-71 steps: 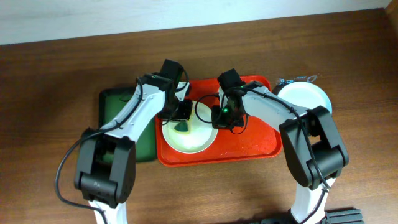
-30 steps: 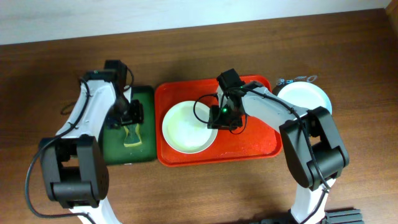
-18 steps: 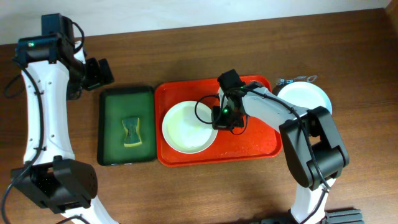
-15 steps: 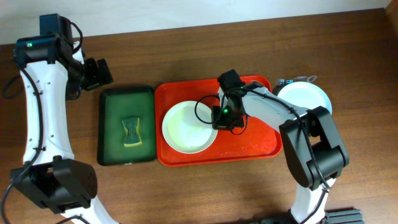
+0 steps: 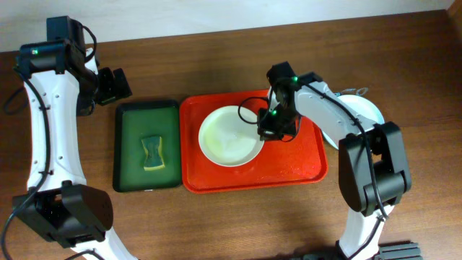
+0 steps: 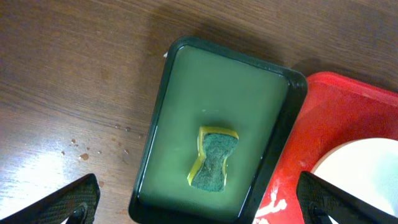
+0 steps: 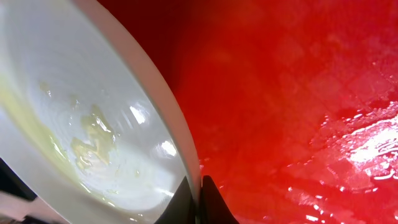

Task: Clean dirty plates on tray and stack at the side
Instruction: 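Lift the cream-white plate off the red tray with the right gripper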

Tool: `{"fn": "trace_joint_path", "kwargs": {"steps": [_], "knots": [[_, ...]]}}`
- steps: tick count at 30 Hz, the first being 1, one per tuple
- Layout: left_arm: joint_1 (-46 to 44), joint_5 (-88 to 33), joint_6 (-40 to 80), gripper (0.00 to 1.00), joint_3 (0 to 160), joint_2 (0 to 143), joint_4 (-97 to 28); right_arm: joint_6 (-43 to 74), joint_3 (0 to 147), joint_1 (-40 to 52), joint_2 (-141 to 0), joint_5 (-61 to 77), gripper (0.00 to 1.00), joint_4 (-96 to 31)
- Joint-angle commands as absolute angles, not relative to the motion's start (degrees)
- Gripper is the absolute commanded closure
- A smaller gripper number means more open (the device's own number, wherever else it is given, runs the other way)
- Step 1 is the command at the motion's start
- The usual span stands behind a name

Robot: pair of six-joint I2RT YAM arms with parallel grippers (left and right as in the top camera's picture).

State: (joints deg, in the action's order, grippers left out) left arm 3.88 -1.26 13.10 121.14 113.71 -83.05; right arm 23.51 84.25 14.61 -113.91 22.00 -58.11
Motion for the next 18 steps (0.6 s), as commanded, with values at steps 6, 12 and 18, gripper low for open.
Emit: {"fn": "trace_joint_path", "kwargs": {"steps": [6,12,18], "knots": [[4.08,-1.06,13.45,0.01,121.82,112.71,-83.05,22.76,95.81,14.98,-113.71,22.57,0.96,-66.41],[4.08,-1.06,13.45,0.01,121.82,112.71,-83.05,22.79,96.77,14.98,-113.71,23.64,0.96,-67.33],[4.08,-1.06,13.45,0.01,121.82,112.71,-83.05,22.79,96.77,15.03,-113.71,23.62,0.96,-67.33]]}}
